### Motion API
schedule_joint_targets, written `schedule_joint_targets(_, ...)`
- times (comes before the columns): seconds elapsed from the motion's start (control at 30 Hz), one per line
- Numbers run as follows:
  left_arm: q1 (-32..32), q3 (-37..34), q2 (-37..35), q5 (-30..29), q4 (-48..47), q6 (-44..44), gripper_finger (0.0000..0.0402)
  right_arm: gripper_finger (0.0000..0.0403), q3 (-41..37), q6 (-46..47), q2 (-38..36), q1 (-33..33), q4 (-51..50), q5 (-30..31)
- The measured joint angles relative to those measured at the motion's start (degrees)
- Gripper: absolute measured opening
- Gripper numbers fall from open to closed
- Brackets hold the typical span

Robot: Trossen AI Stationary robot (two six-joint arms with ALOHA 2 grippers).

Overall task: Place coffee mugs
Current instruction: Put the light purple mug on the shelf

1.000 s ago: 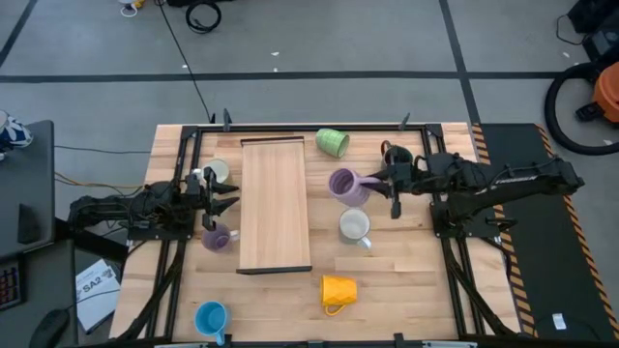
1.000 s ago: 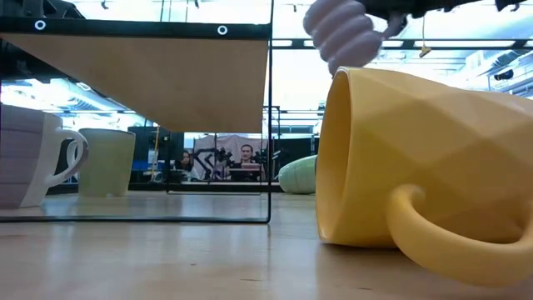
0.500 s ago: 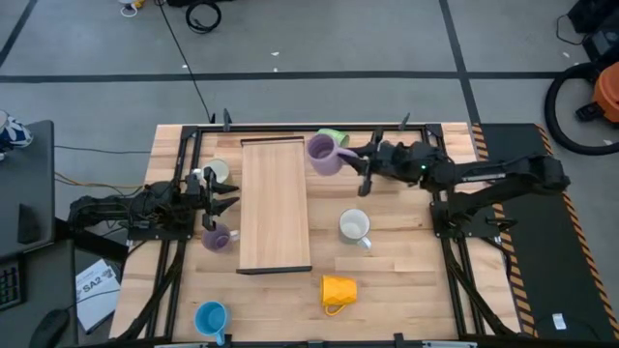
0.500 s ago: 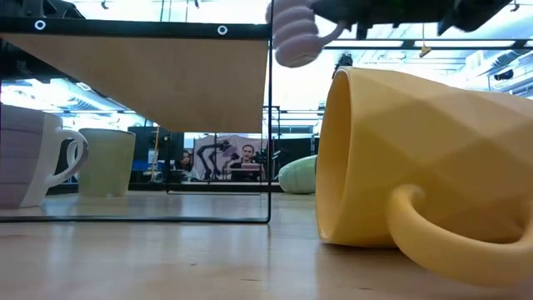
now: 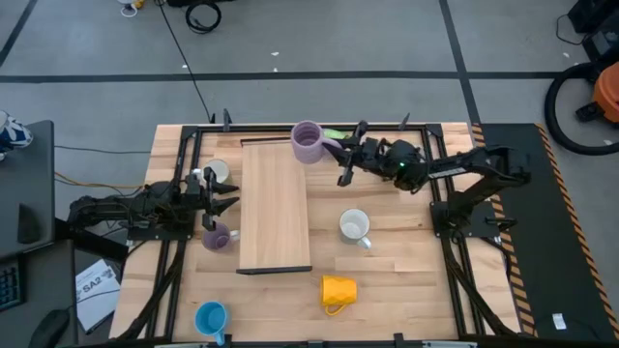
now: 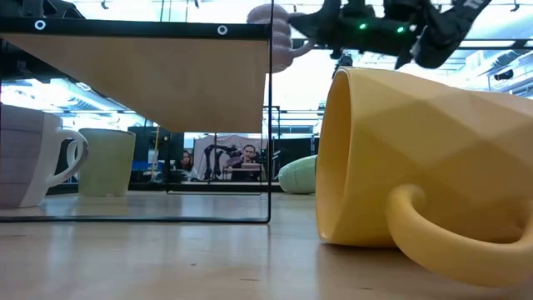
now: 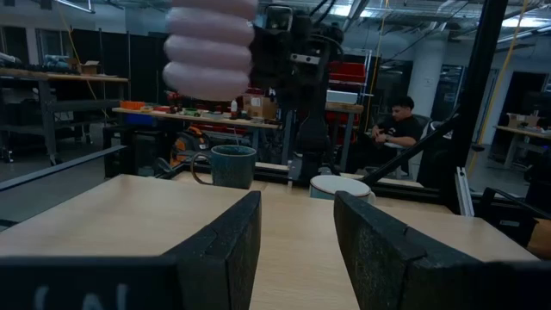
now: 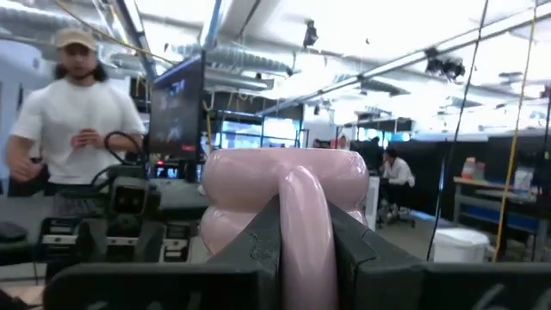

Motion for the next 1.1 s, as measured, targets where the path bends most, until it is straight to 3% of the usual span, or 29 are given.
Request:
schedule_joint_targets(0.13, 0.01, -0.01, 0.00, 0.00, 0.00, 0.01, 0.0156, 0.0051, 4.41, 0.66, 5.34, -0.69, -0.46, -2.59)
schedule_joint_targets(0.43, 0.00, 0.00, 0.00, 0.00, 0.00, -0.02, 0.0156, 0.0050, 9.86, 0.60, 14.36, -0.81, -0.61, -2.45)
schedule_joint_targets(0.77, 0.02, -0.01, 0.00, 0.00, 0.00, -0.01, 0.0156, 0.0050, 9.95, 0.65, 19.24, -0.85, 0.38, -1.86)
schedule_joint_targets(1.1, 0.02, 0.01, 0.00, 0.00, 0.00, -0.03, 0.0156, 0.0050, 9.97, -1.13, 19.13, -1.50, -0.96, -0.38)
